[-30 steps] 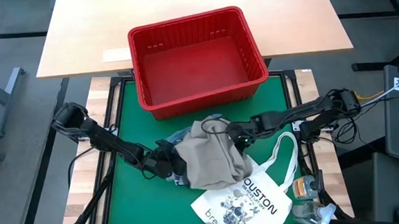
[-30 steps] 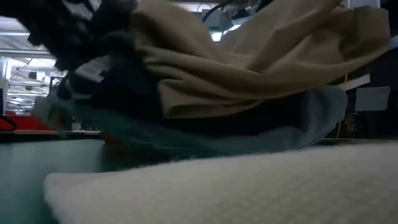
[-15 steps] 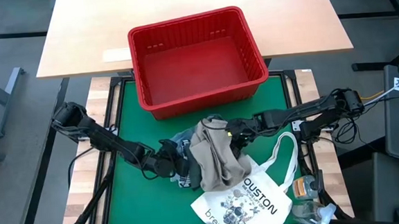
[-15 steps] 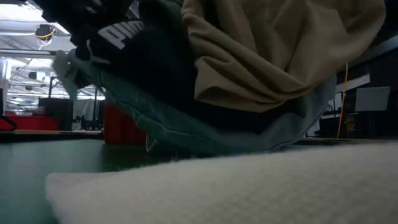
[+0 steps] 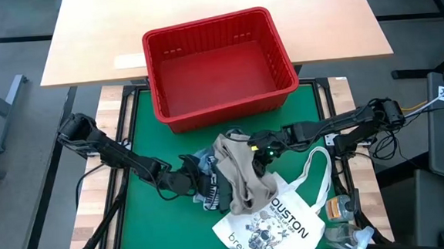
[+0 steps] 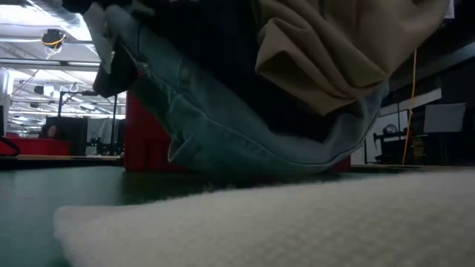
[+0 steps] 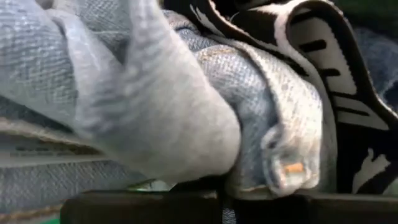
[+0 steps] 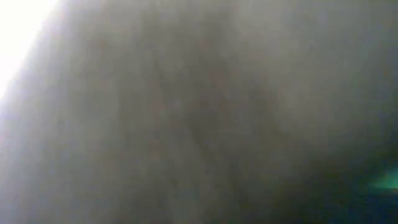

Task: Fold Laundry from Bin
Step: Put the stacked clothes into the red bin

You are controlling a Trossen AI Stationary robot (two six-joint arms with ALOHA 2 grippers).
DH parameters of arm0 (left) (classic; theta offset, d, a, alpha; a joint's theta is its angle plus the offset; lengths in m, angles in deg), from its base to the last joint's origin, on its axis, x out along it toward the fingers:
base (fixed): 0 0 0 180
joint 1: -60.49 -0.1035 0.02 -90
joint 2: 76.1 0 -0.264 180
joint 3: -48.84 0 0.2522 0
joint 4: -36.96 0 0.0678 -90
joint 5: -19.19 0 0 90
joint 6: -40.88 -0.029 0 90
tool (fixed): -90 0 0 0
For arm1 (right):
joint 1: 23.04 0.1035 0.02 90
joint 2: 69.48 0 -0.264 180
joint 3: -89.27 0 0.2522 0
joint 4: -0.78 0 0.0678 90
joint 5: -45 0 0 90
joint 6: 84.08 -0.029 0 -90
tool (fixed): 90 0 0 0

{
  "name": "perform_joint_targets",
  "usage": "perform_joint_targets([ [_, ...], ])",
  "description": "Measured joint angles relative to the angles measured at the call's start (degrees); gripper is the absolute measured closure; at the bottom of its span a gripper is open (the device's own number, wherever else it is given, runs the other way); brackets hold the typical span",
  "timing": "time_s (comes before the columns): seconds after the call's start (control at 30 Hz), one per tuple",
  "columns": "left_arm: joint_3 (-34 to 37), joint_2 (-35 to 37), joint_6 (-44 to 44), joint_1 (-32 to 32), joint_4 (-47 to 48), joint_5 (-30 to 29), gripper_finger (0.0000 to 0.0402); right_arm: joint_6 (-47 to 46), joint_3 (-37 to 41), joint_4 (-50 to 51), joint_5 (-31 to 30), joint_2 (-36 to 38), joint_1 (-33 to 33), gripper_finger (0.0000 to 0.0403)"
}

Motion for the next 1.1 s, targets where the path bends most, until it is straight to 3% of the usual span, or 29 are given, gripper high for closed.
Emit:
perform_joint_targets([
  [0.33,0.00,0.98,-2.96,-0.29,-3.97,-0.16,0.0397,3.22,-5.63,6.50,-0.65,-0.04,-0.04,0.0384],
  [0.83,0.00,9.98,-12.35,-1.94,-6.82,-3.24,0.0397,6.32,-20.81,22.48,-5.46,0.07,-0.04,0.0384],
  [1.1,-5.93,10.44,-20.68,-5.71,-6.90,-1.09,0.0397,6.34,-27.25,31.15,-7.57,0.15,-0.04,0.0384],
])
